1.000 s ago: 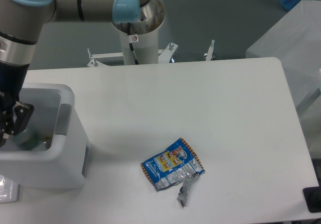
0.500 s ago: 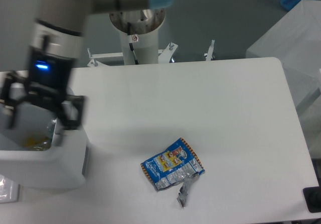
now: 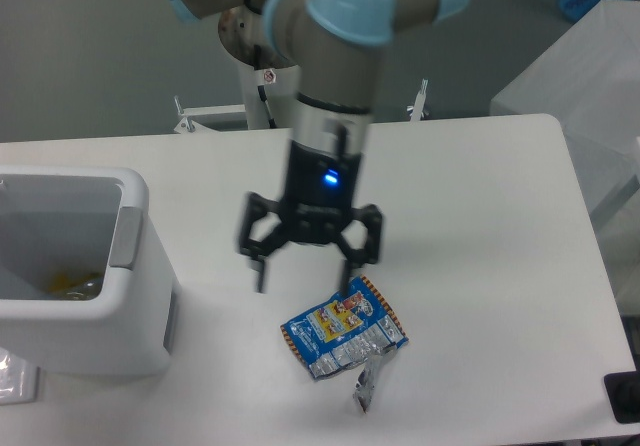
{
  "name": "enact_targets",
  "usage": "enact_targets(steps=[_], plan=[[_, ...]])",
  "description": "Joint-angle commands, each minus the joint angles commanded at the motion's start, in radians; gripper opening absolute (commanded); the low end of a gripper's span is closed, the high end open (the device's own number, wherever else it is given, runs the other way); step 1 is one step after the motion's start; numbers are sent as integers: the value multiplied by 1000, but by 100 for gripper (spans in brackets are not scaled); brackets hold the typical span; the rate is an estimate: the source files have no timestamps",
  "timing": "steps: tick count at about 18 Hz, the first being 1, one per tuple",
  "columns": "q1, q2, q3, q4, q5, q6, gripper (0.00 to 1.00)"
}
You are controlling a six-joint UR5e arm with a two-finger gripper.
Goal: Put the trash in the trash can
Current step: 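Move the empty gripper back over the blue snack wrapper, then lower the gripper and close it on the blue snack wrapper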
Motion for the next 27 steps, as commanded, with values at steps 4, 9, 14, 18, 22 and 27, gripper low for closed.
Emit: enact_targets(steps=[4,9,14,18,22,27], plan=[[0,-117,9,0,112,125,99],[0,-232,57,6,144,125,99],[-1,-312,84,8,152,125,99],[-20,-348,103,8,201,123,99],[-26,-350,104,8,203,119,99],[-46,-362,106,6,206,116,86]])
